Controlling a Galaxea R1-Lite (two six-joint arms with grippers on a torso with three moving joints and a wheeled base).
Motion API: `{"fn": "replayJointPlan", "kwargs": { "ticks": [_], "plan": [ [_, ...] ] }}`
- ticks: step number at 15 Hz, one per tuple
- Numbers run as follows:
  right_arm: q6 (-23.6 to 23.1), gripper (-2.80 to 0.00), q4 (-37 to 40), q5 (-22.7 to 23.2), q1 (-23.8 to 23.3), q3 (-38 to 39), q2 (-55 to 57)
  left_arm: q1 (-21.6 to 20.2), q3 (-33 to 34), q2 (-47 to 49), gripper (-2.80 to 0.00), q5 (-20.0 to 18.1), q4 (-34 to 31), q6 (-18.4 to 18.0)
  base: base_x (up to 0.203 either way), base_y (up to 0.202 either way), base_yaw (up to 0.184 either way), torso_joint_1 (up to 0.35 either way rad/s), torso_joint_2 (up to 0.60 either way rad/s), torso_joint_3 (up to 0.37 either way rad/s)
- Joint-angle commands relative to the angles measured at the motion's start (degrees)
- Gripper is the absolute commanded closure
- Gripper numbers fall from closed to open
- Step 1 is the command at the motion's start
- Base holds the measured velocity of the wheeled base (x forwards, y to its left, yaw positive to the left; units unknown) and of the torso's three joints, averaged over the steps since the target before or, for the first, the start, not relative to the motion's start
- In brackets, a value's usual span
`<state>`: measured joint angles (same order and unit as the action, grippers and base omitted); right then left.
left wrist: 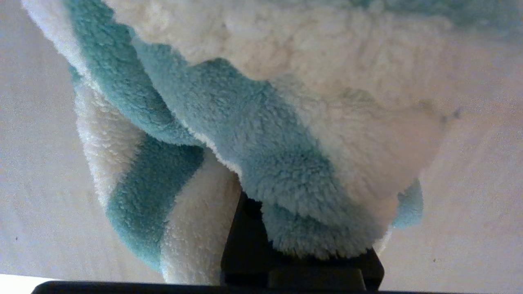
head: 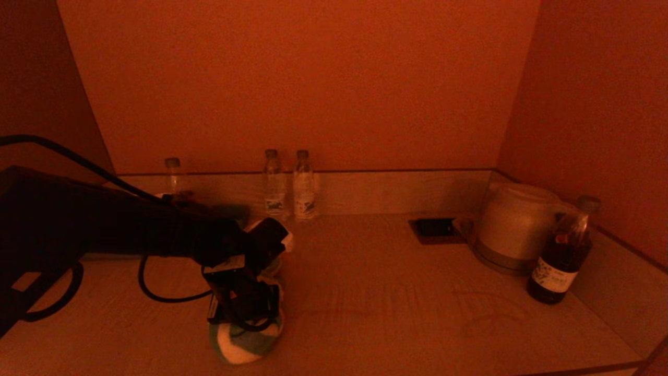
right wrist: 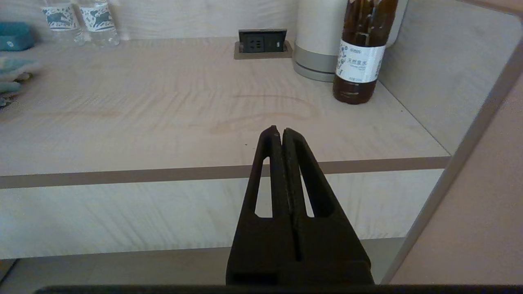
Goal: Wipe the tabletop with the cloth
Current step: Sweep the stains on the table
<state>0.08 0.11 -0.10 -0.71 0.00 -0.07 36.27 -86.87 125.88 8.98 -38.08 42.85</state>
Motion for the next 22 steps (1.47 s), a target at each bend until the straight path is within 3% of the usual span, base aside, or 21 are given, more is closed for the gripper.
{"fn": "replayJointPlan", "kwargs": {
  "ticks": [1,4,6,8,11,13,17,19,22],
  "plan": [
    [0.01,0.0,-0.02,0.01,0.0,0.0,0.07,-1.28,1.87,-1.12,0.0,0.61,-0.15,0.39,0.0,0.0,0.0,0.0,0.0,0.0],
    [0.01,0.0,-0.02,0.01,0.0,0.0,0.07,-5.28,2.02,-0.45,0.0,1.11,0.31,-0.33,0.0,0.0,0.0,0.0,0.0,0.0],
    [0.01,0.0,-0.02,0.01,0.0,0.0,0.07,-10.27,-1.74,1.76,0.0,1.02,0.29,-1.39,0.0,0.0,0.0,0.0,0.0,0.0],
    [-0.07,0.0,-0.02,0.01,0.0,0.0,0.07,-12.03,-3.55,3.06,0.0,0.95,0.2,-2.26,0.0,0.0,0.0,0.0,0.0,0.0],
    [0.01,0.0,-0.02,0.01,0.0,0.0,0.07,-14.94,-13.13,8.0,0.0,0.95,-0.29,-4.68,0.0,0.0,0.0,0.0,0.0,0.0],
    [0.01,0.0,-0.02,0.01,0.0,0.0,0.07,-15.48,-19.79,11.92,0.0,0.9,-2.22,-5.19,0.0,0.0,0.0,0.0,0.0,0.0],
    [0.01,0.0,-0.02,0.01,0.0,0.0,0.07,-15.25,-21.16,13.01,0.0,0.81,-2.82,-5.34,0.0,0.0,0.0,0.0,0.0,0.0],
    [0.01,0.0,-0.02,0.01,0.0,0.0,0.07,-11.5,-24.73,16.59,0.0,0.55,-1.28,-5.4,0.0,0.0,0.0,0.0,0.0,0.0],
    [0.01,0.0,-0.02,0.01,0.0,0.0,0.07,-9.37,-24.84,17.29,0.0,0.51,-0.32,-5.32,0.0,0.0,0.0,0.0,0.0,0.0]
  ]
}}
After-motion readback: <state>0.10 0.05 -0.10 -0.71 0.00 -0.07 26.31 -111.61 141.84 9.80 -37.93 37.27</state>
